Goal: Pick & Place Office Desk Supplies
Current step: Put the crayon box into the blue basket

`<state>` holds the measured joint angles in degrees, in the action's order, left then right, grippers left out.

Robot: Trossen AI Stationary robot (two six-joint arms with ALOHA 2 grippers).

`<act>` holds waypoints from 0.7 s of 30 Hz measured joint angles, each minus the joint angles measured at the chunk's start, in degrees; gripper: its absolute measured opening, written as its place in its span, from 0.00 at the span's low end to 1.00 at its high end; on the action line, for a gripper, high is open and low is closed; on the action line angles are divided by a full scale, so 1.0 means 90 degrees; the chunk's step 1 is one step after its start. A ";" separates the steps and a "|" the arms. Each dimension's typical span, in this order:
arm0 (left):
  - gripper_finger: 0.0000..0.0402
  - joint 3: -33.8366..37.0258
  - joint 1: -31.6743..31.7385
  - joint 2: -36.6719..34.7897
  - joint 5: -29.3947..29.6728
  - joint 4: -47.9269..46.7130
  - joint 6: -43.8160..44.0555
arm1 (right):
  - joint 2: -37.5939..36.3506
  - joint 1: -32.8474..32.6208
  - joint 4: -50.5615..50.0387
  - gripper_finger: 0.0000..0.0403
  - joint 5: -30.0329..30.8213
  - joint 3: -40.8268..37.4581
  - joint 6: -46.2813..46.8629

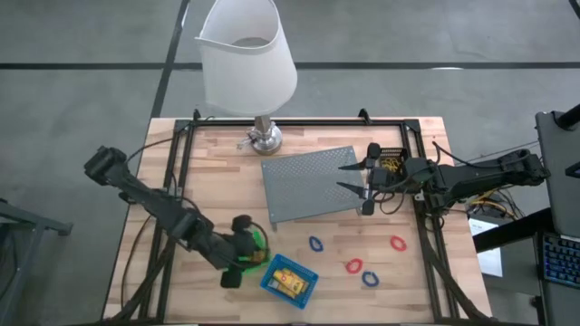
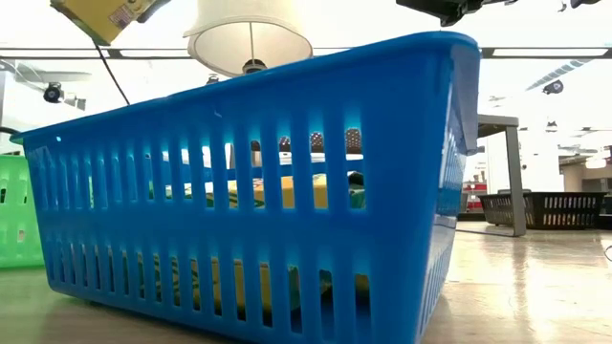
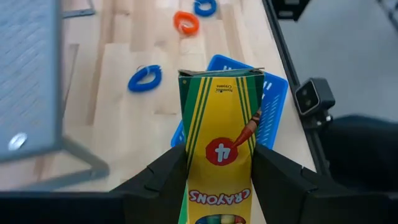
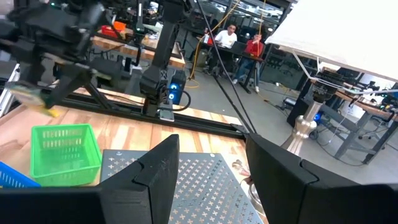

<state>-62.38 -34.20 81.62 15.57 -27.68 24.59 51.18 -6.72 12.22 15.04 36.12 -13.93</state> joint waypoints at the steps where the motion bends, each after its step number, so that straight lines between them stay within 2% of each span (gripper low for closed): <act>1: 0.42 -0.0106 0.0000 0.0132 -0.0033 0.0005 -0.0137 | 0.0000 -0.0001 0.0001 0.46 -0.0001 0.0000 0.0000; 6: 0.42 -0.0761 0.0000 0.0884 -0.0262 -0.0053 -0.0716 | 0.0000 -0.0001 -0.0001 0.46 0.0001 0.0000 0.0000; 14: 0.42 -0.1906 0.0012 0.2134 -0.0415 -0.0807 -0.0883 | 0.0000 0.0000 0.0001 0.46 0.0000 0.0000 0.0000; 21: 0.42 -0.2196 0.0012 0.2764 -0.0425 -0.1079 -0.0926 | 0.0000 0.0000 0.0001 0.46 -0.0001 0.0000 0.0000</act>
<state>-82.14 -34.09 106.49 11.74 -37.40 16.25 51.18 -6.72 12.23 15.03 36.12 -13.93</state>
